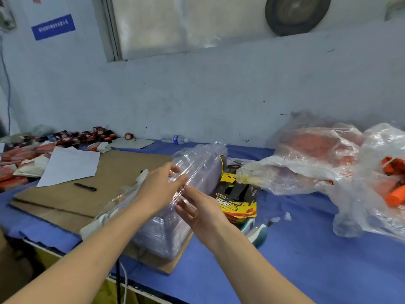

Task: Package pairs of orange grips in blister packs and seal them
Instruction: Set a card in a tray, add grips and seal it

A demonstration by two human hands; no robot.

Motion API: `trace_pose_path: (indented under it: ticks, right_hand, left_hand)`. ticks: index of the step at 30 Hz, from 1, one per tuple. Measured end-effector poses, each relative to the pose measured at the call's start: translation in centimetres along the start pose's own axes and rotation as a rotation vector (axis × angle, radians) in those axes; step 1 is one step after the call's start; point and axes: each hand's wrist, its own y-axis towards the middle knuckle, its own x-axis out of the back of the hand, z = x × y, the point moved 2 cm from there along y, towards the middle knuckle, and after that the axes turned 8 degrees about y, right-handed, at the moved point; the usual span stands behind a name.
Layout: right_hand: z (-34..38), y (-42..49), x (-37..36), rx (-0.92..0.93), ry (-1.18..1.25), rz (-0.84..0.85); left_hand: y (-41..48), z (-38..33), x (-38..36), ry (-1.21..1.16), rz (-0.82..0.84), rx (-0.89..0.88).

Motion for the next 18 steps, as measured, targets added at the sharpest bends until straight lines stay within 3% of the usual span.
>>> trace_pose_path:
  ticks: [3, 5, 9, 11, 18]
  right_hand:
    - [-0.1, 0.7, 0.4, -0.001, -0.083, -0.107]
    - [-0.1, 1.1, 0.5, 0.006, -0.129, -0.16]
    - [-0.1, 1.7, 0.6, -0.017, -0.177, -0.191]
    - [-0.1, 1.7, 0.4, -0.033, -0.2, -0.194]
    - [-0.1, 1.2, 0.2, -0.054, -0.168, -0.149]
  left_hand:
    - [-0.3, 0.4, -0.6, 0.049, 0.017, -0.039]
    - [-1.2, 0.4, -0.4, 0.113, -0.045, -0.156]
    - [-4.7, 1.3, 0.7, 0.424, -0.222, -0.619]
    - [-5.9, 2.3, 0.7, 0.579, -0.245, -0.769]
    - [-6.4, 2.4, 1.6, 0.571, -0.319, -0.793]
